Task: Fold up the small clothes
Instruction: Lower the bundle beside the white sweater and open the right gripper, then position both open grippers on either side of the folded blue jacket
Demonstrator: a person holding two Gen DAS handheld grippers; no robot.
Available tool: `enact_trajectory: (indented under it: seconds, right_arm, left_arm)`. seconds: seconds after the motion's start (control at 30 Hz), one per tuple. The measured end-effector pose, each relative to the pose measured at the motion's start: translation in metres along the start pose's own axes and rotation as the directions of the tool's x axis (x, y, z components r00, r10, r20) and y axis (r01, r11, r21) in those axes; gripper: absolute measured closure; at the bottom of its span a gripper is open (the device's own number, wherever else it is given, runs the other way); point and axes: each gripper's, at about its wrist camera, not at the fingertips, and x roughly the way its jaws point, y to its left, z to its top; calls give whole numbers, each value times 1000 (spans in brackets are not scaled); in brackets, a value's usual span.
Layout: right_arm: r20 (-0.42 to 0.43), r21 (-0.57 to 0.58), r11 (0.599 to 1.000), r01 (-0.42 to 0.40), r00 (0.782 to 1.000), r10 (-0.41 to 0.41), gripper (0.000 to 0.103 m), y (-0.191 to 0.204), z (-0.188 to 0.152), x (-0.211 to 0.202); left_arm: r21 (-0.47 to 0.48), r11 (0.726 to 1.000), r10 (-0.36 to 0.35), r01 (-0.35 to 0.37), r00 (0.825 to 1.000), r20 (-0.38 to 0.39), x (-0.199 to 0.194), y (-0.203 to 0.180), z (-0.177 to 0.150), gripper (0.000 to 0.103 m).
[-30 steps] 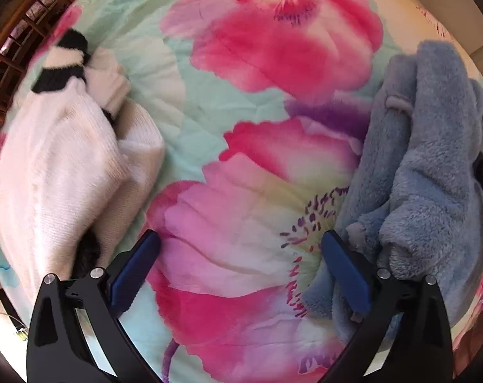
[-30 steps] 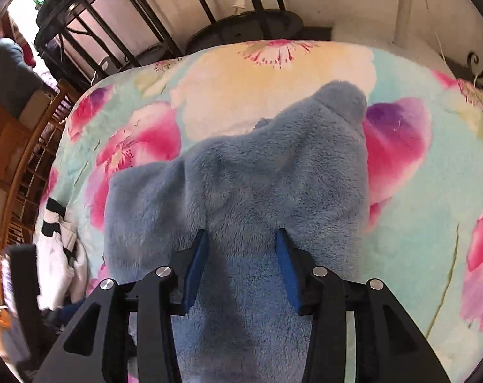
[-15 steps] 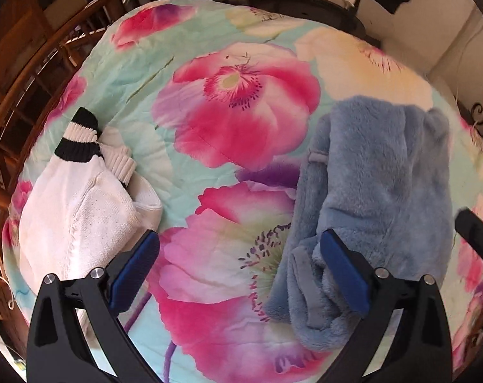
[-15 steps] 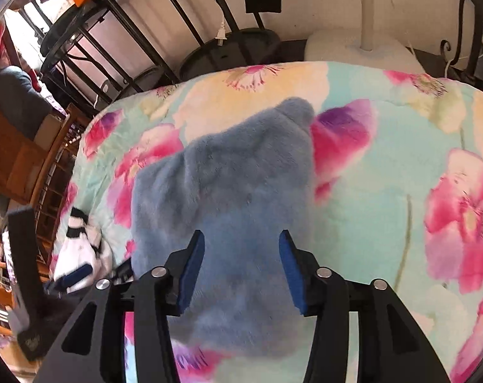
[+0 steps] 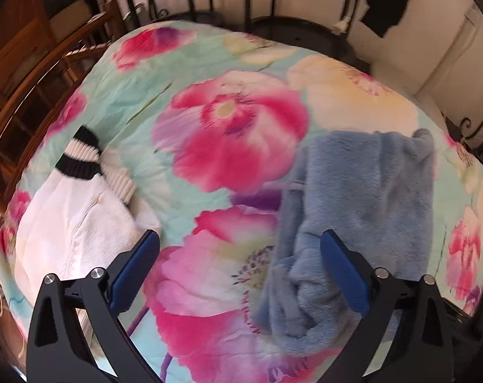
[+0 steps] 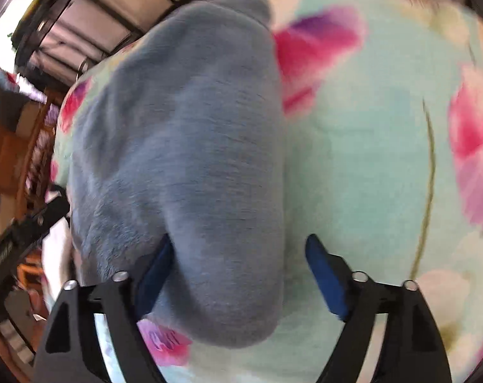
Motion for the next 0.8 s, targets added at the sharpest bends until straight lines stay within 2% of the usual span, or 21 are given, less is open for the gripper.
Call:
enact_trajectory:
  seconds: [0.1,0.2,0.3,0.43,0.5,0.67,0.8]
  right_arm:
    - [-21,61,997,-47,999,49,14,-11,-2,5]
    - [-9,8,1000,-14,1000,14,13,-4,-4,4]
    - [-4,-48,999,18,1000,-18,13,6,-6,4]
    - [11,-77,996,50,999,-50,13,11,-6,1]
    - [20,-86,994,67,998,-66,13,17,-5,-4]
    - [88,-172,976,136,989,-123,13,35,-6,-31]
    - [129,-187,972,144,984,-121,13,30,-10,-56]
  left_arm:
    - [77,996,36,-36,999,3,7,-18,-5,5]
    - [159,980,120,-119,993,4,20,-32,-13,5]
    - [225,949,219,-219,975,25,33,-41,-22,4]
    - [271,920,267,-282,959,90,25,-52,-26,4]
    - [270,923,255,-274,961,105,20,-53,-26,5]
    - [233,952,179,-200,978,106,5,-49,-20,5]
    - [218,968,109,-128,989,100,-8,-49,-19,5]
